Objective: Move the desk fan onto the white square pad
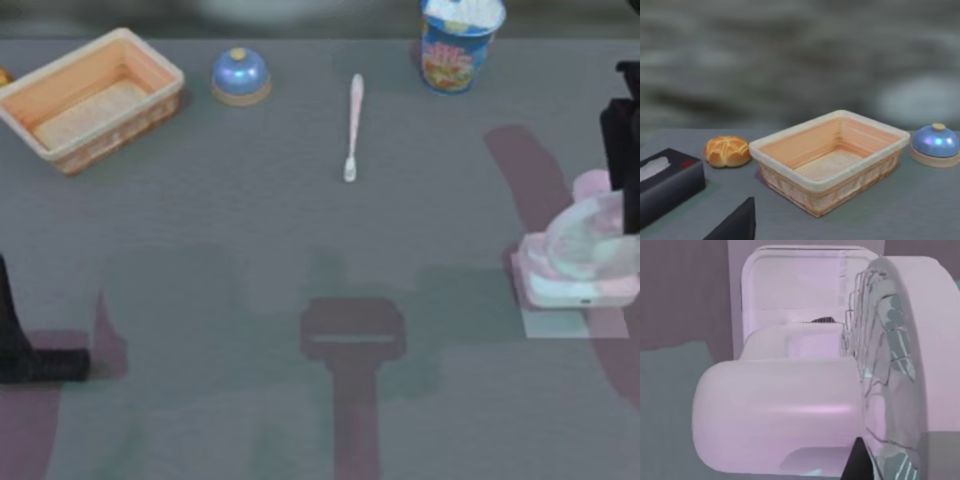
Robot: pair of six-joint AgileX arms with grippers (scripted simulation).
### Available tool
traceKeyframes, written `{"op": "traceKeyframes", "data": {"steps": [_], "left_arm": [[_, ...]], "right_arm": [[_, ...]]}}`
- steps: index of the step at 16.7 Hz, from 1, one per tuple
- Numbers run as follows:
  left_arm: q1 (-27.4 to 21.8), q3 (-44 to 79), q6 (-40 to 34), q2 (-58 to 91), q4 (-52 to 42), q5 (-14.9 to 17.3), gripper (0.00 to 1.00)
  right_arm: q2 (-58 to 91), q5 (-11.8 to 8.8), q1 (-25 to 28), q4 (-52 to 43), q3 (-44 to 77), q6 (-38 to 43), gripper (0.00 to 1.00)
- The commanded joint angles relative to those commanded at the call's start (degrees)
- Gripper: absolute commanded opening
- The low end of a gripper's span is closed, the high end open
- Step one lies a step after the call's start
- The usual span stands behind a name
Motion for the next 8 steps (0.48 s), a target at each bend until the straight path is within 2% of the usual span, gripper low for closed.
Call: {"op": "traceKeyframes", "data": {"steps": [4,8], "left_arm": [[0.0,0.0,0.0,0.0,0.0,0.0,1.0],[0.0,0.0,0.0,0.0,0.0,0.0,1.0]], "right_arm": [[0.3,0.0,-0.1,5.1,-4.9,-0.1,0.0],[0.3,-0.1,-0.1,5.4,-5.2,-0.1,0.0]]}}
